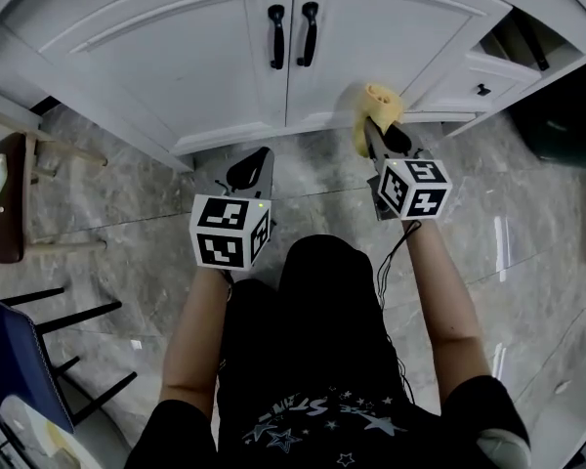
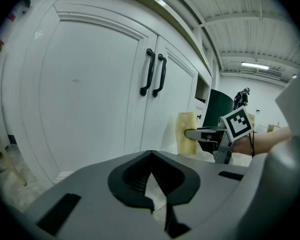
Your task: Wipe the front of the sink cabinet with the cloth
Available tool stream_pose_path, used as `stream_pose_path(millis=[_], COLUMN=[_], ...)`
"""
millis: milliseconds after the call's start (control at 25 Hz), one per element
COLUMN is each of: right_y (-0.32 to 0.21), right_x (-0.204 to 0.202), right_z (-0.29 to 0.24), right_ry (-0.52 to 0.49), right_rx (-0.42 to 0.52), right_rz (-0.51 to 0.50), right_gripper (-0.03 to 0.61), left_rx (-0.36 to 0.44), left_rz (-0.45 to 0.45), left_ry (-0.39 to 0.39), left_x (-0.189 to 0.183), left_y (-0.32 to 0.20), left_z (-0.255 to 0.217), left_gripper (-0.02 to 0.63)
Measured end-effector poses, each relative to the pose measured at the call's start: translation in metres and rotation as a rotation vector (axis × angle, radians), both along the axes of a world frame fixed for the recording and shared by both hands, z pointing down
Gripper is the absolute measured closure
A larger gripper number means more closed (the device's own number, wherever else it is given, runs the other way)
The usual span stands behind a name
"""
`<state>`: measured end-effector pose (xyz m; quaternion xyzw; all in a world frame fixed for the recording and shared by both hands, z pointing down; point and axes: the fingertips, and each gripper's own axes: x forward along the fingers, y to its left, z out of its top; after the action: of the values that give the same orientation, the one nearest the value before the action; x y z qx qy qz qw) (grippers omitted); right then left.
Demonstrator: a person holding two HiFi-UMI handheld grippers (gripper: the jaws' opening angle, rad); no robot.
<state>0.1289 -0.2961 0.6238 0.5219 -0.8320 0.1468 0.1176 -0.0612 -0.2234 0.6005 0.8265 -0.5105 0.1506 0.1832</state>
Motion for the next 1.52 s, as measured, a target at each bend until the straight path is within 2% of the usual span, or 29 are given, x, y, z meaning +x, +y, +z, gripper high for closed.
stream_pose_path(millis=[200, 360, 480, 600, 920, 1520], right_y=[0.007, 0.003, -0.006, -0.015, -0.03, -0.046], right_x=[-0.063, -0.097, -0.11, -0.108, -0.066, 0.096], right_z=[0.018, 0.029, 0.035, 0.043, 0.057, 0.064], right_ry=[0.0, 0.024, 0.028, 0.033, 0.063, 0.081], right_rx=[0.025, 0.053, 0.067, 0.07, 0.061, 0.046], right_rz=[-0.131, -0.201, -0.205, -0.165, -0.075, 0.214], right_gripper=[0.517, 0.517, 0.517, 0.517, 0.517, 0.517], left_rx=[-0.018, -0.019, -0.017, -0.022, -0.023, 0.003], left_rz=[-0.088, -0.116, -0.119, -0.11, -0.093, 0.038], left_ry=[0.0, -0.015, -0.018, -0.024, -0.053, -0.101], left_x=[-0.037, -0.055, -0.062, -0.063, -0.052, 0.048], left_y=[0.005, 0.005, 0.004, 0.006, 0.005, 0.004], left_z=[0.014, 0.019, 0.02, 0.021, 0.02, 0.016], left_gripper=[0.598, 0.598, 0.598, 0.598, 0.598, 0.598])
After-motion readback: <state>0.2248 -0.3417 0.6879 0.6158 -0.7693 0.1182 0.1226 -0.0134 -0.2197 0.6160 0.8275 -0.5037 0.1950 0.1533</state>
